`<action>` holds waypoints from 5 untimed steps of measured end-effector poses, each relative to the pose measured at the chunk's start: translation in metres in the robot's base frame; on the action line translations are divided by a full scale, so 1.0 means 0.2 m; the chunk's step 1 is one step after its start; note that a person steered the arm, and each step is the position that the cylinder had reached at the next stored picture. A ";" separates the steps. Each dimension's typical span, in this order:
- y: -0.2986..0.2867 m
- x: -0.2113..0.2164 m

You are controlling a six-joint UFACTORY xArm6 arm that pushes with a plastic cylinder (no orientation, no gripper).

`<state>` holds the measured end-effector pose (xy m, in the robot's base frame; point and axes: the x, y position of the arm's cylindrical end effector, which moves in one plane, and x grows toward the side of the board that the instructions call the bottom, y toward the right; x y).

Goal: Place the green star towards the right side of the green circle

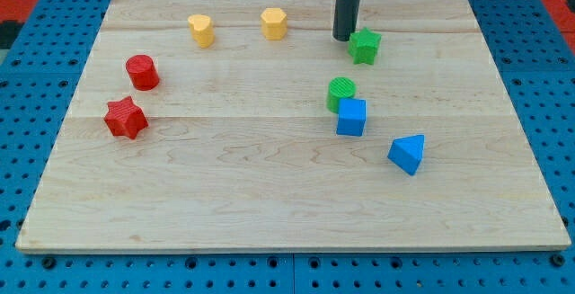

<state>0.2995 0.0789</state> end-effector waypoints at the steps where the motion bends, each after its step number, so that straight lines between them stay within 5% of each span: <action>1: 0.00 -0.27; 3: 0.24 -0.08; 5: 0.16 0.22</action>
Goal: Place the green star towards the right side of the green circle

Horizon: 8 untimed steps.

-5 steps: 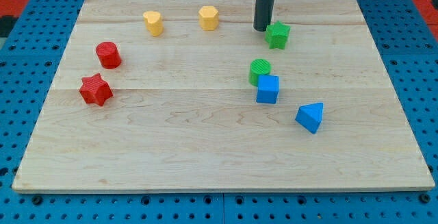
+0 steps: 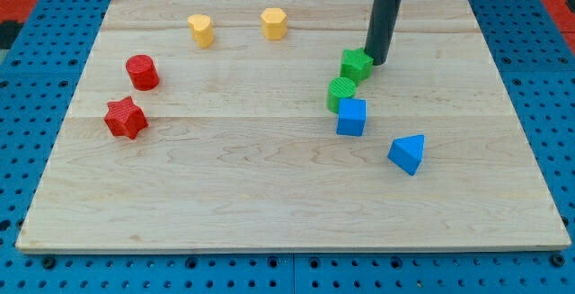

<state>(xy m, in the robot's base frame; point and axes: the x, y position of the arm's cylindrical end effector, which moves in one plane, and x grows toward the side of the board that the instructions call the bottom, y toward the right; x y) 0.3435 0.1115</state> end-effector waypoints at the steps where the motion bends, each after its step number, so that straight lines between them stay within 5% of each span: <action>1: 0.00 -0.22; 2: -0.22 -0.18; 4: -0.01 0.10; 8: -0.10 0.15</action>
<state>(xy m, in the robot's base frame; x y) 0.3738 0.0923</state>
